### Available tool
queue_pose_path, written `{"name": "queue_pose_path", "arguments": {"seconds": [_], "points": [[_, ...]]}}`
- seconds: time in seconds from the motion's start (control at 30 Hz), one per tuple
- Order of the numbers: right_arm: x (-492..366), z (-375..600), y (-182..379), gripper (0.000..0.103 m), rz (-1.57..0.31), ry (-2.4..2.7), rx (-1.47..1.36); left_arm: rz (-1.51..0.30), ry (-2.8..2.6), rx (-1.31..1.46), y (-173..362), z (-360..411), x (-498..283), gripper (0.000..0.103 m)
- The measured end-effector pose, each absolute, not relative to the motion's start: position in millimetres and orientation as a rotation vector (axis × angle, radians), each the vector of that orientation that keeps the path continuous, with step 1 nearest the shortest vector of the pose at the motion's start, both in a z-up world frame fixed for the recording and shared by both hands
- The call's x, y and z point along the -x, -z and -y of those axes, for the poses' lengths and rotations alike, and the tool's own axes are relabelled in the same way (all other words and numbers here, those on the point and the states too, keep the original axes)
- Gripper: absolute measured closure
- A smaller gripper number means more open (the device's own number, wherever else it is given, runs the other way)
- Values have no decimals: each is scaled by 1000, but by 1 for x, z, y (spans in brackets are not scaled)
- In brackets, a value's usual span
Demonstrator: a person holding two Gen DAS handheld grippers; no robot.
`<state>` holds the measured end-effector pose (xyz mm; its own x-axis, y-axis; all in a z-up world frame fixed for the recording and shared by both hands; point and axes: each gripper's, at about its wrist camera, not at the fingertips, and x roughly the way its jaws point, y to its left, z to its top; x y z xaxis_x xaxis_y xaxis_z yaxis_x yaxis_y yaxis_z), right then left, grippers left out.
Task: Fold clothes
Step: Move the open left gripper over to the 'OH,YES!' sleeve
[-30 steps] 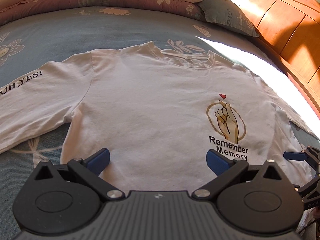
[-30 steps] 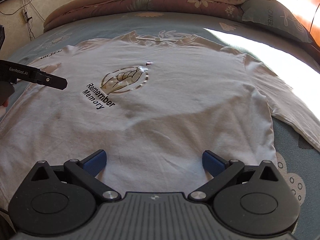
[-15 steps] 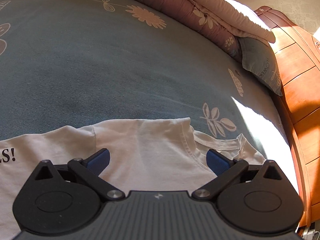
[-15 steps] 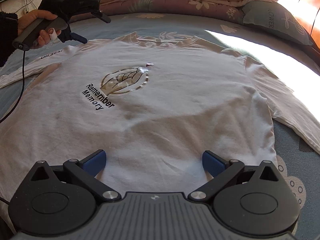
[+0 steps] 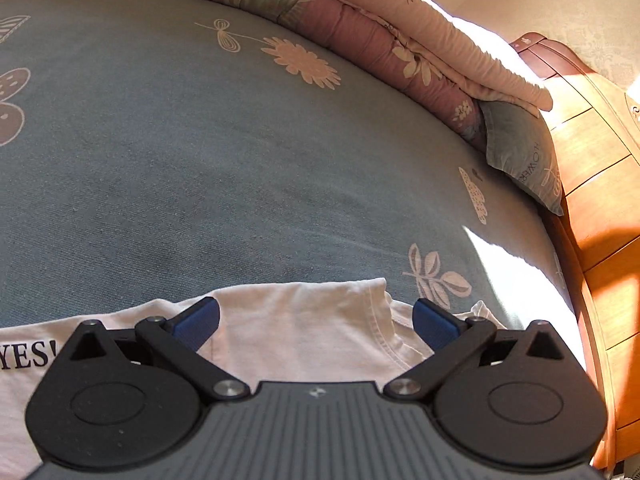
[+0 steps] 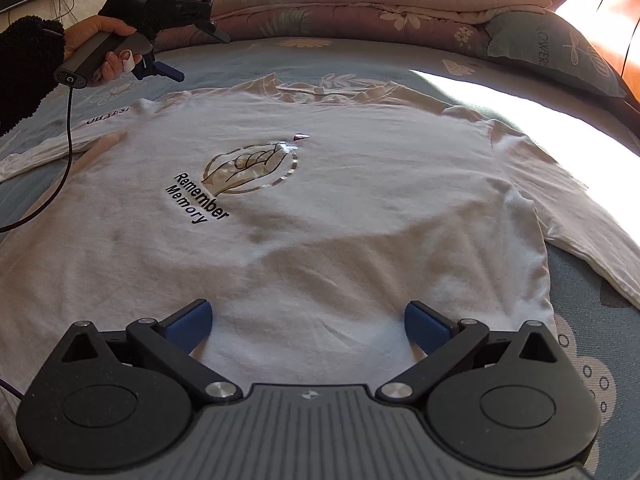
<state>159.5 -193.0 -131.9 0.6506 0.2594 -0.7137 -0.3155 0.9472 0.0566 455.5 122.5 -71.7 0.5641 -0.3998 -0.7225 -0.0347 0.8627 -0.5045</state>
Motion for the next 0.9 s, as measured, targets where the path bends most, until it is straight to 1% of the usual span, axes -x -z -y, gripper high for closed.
{"name": "queue_pose_path", "arguments": {"seconds": [0.1, 0.2, 0.53, 0.57, 0.73, 0.83, 0.9], "points": [[-160, 193, 133, 0, -790, -325, 73, -1000, 218, 554, 86, -132, -453, 1], [-160, 193, 133, 0, -791, -323, 74, -999, 169, 582, 103, -137, -462, 1], [-161, 192, 132, 0, -800, -315, 78, -961, 167, 578, 76, -151, -438, 1], [-161, 191, 133, 0, -799, -312, 78, -985, 178, 583, 75, -151, -430, 1], [-161, 190, 133, 0, -798, -299, 76, -1018, 160, 597, 95, -153, -397, 1], [-162, 188, 131, 0, -814, -285, 79, -927, 131, 593, 99, -166, -393, 1], [-163, 187, 130, 0, -826, -273, 80, -916, 56, 531, 89, -172, -396, 1]]}}
